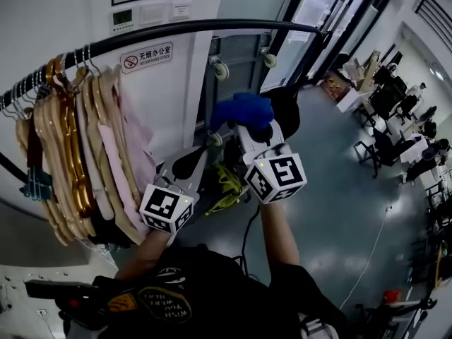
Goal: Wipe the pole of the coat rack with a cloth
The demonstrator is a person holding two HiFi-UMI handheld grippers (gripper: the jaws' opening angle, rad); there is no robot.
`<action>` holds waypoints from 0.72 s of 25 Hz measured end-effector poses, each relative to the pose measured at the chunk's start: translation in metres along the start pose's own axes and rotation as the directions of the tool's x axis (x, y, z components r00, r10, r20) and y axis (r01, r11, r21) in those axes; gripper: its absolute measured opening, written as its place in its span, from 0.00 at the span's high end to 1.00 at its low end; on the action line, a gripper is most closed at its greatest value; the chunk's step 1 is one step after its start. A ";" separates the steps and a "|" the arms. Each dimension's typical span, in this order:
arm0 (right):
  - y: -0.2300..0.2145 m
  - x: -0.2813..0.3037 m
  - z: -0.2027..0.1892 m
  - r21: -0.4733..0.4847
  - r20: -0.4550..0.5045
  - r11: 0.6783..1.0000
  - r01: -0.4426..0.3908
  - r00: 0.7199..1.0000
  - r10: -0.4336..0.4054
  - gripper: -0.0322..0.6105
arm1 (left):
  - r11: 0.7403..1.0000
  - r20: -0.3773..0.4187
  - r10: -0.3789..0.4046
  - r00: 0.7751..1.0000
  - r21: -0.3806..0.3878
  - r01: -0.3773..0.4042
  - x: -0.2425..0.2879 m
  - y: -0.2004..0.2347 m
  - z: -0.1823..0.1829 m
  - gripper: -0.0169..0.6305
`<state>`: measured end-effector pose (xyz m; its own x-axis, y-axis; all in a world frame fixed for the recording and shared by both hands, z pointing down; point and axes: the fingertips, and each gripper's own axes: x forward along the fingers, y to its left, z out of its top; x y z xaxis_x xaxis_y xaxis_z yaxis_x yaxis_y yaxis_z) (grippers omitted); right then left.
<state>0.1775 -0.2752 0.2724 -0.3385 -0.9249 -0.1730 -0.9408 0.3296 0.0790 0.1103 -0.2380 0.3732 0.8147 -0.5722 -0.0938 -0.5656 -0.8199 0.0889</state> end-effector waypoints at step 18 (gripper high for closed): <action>-0.001 -0.110 -0.157 0.177 -0.240 0.964 0.198 0.959 -0.153 0.82 | 0.997 -0.026 -0.050 0.998 0.056 0.051 0.002 -0.026 -0.034 0.98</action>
<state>0.2177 -0.2037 0.4455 -0.1769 -0.9825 0.0582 -0.9769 0.1682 -0.1315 0.1313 -0.2173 0.4048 0.8449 -0.5300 -0.0722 -0.5295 -0.8479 0.0281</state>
